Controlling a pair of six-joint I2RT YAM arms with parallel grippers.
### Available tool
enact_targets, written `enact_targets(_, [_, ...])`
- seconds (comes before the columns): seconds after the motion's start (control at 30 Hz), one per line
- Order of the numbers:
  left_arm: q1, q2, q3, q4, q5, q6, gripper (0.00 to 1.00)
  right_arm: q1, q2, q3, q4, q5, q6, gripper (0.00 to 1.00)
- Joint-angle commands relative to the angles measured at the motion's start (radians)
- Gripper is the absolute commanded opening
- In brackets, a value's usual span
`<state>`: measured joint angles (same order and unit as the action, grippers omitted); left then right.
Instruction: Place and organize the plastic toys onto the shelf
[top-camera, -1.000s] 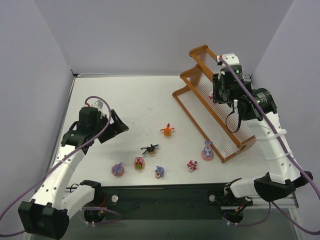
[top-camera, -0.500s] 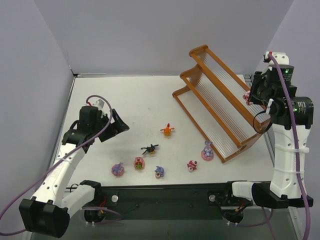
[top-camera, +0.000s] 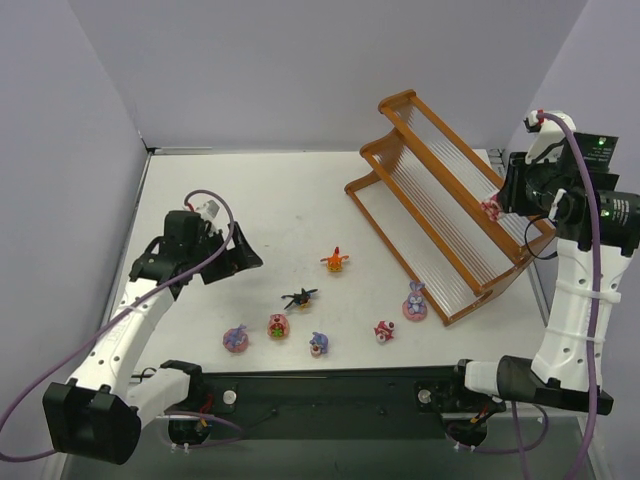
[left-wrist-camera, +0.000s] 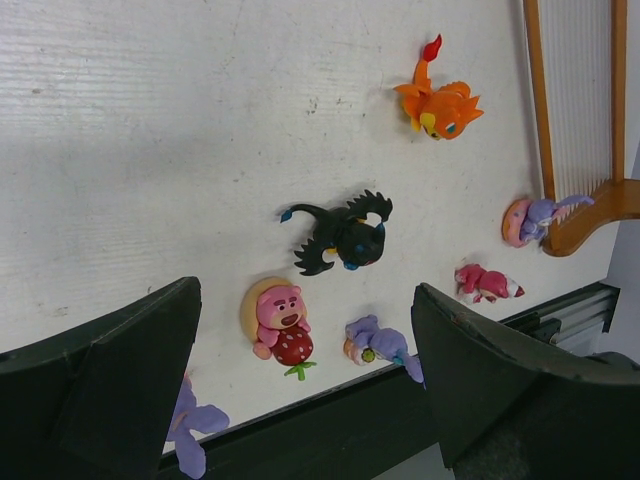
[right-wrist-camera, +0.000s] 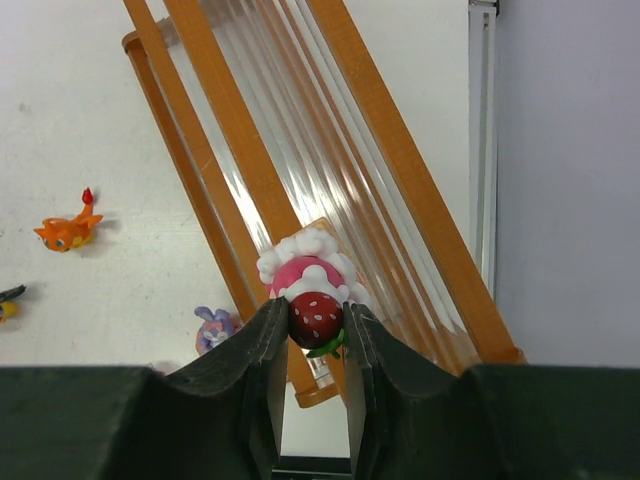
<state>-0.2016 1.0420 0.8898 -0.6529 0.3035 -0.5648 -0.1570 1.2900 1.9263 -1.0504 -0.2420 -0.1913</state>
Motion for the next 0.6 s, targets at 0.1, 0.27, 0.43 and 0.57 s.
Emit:
enact_targets(0.1, [0.008, 0.058, 0.052, 0.01, 0.071, 0.074, 0.96, -0.078, 0.048, 0.076, -0.025, -0.094, -0.109, 0.0])
enact_targets(0.27, [0.008, 0.093, 0.069, 0.012, 0.083, 0.085, 0.96, -0.093, 0.058, 0.074, -0.034, -0.074, -0.122, 0.08])
enact_targets(0.43, [0.01, 0.118, 0.084, 0.009, 0.08, 0.094, 0.96, -0.122, 0.063, 0.051, -0.039, -0.086, -0.105, 0.09])
enact_targets(0.57, [0.011, 0.13, 0.087, 0.01, 0.082, 0.094, 0.96, -0.145, 0.058, 0.011, -0.037, -0.108, -0.105, 0.1])
